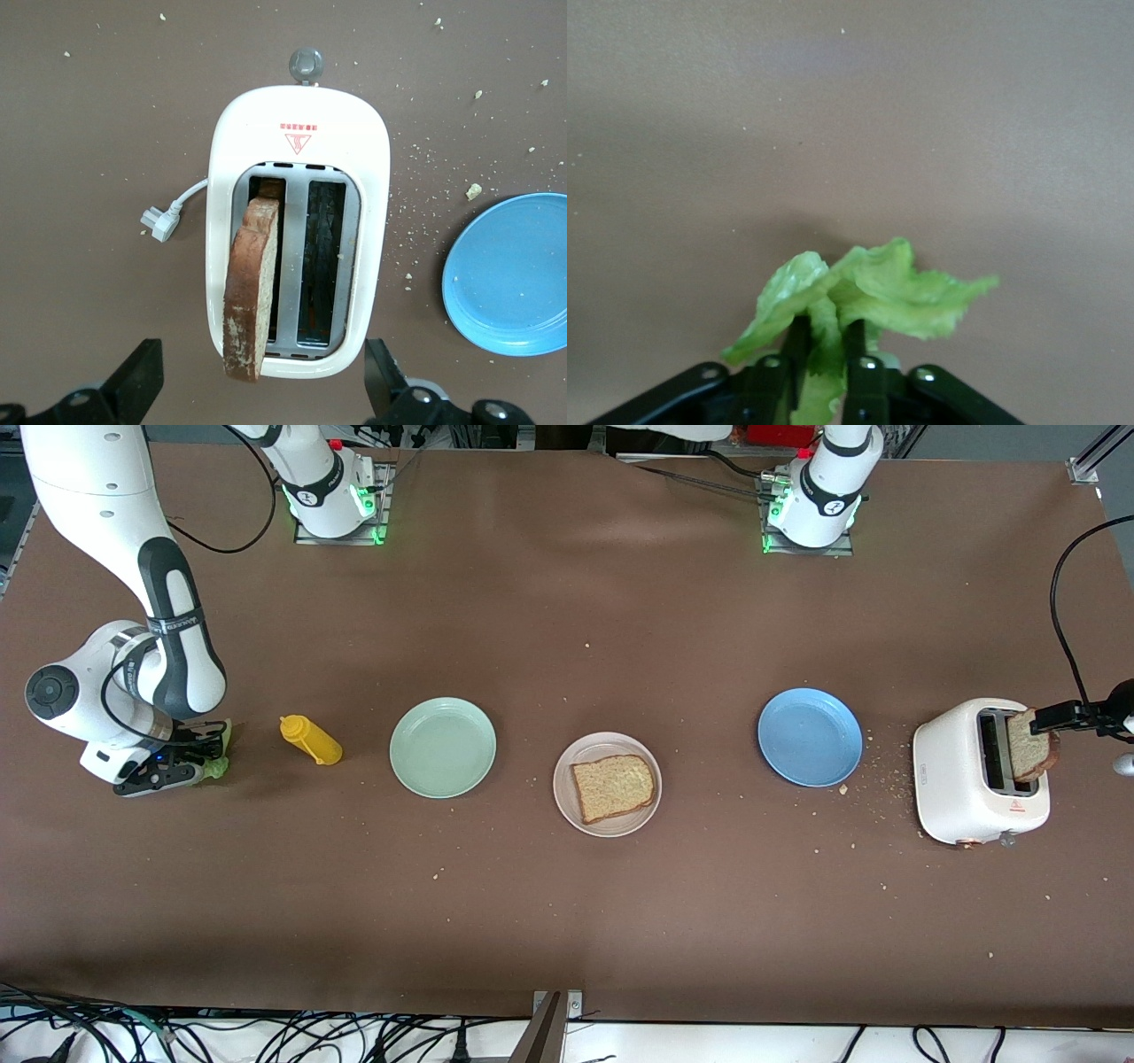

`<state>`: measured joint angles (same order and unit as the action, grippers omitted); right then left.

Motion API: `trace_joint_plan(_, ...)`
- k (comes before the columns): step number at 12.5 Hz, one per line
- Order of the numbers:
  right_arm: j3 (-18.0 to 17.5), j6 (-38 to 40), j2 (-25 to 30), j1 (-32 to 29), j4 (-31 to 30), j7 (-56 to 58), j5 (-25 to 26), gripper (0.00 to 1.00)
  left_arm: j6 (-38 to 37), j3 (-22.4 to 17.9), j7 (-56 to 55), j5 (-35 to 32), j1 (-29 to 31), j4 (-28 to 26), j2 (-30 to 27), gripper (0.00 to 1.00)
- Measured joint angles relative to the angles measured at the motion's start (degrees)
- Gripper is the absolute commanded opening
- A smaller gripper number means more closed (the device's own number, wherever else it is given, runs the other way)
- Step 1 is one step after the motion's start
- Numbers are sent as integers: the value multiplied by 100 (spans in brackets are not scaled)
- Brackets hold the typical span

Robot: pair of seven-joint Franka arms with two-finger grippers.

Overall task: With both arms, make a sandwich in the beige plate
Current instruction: 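Lift the lettuce leaf with the right gripper toward the beige plate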

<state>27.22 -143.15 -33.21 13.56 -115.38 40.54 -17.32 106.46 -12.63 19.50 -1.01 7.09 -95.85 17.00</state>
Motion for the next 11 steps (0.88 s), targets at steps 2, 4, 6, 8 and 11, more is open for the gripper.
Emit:
trace_joint_plan(2, 0, 1, 5, 1, 8, 27, 0, 0, 0, 0, 0, 0, 0, 0, 0, 100)
trace_joint_plan(4, -18, 6, -3, 9, 114, 90, -2, 0, 0, 0, 0, 0, 0, 0, 1, 100)
trace_joint_plan(6, -25, 372, 1, 33, 436, 126, -3, 0, 0, 0, 0, 0, 0, 0, 2, 100)
trace_joint_plan(8, 21, 1398, 16, 35, 1101, 128, -2, 0, 0, 0, 0, 0, 0, 0, 3, 100)
trace_joint_plan(11, 170, 2863, 82, 34, 2151, 103, 99, 0, 0, 0, 0, 0, 0, 0, 3, 100)
